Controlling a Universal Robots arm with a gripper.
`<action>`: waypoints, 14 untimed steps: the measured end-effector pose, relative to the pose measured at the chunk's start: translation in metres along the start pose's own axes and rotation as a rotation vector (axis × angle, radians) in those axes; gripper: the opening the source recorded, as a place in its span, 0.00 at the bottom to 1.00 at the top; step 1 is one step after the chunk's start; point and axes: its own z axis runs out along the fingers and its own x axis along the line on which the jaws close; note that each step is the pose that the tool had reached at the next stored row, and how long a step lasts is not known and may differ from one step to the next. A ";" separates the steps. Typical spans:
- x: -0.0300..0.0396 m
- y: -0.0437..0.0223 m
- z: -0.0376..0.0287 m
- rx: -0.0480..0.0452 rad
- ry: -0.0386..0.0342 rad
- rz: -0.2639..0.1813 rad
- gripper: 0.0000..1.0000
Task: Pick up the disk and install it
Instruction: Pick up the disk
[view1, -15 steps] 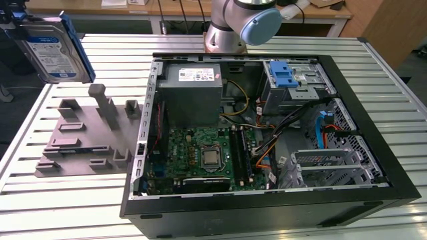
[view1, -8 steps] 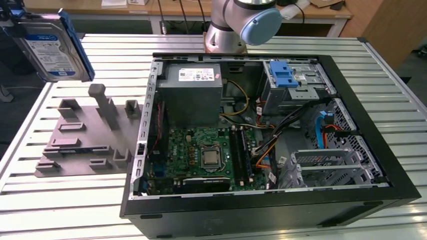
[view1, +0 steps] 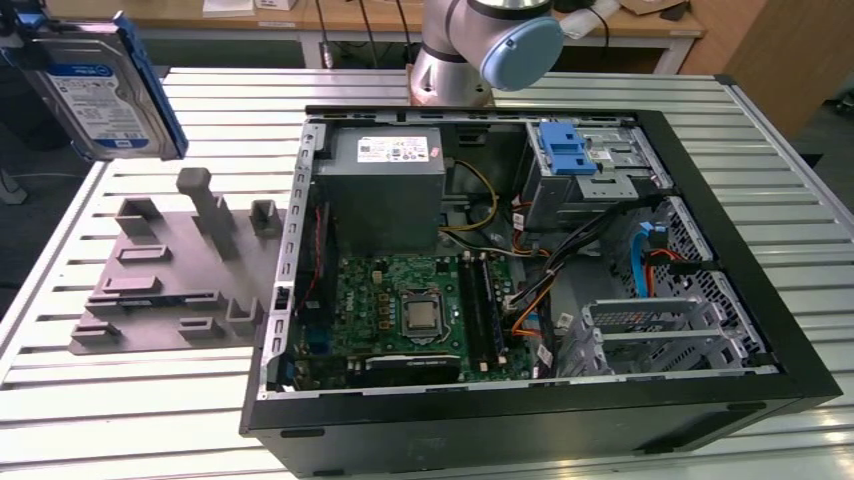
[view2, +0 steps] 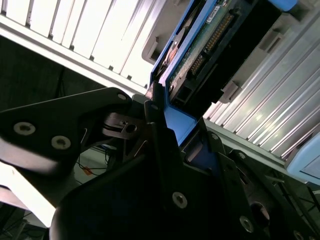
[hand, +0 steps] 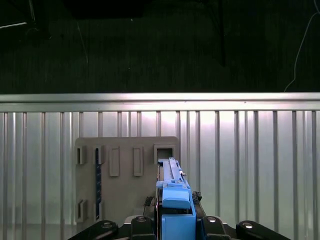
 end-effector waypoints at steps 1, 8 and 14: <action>0.0000 0.0000 -0.0006 0.0001 0.0000 0.000 0.36; 0.0000 0.0000 -0.0054 0.0000 0.0000 0.000 0.36; -0.0001 0.0001 -0.0111 0.0000 0.0001 0.000 0.36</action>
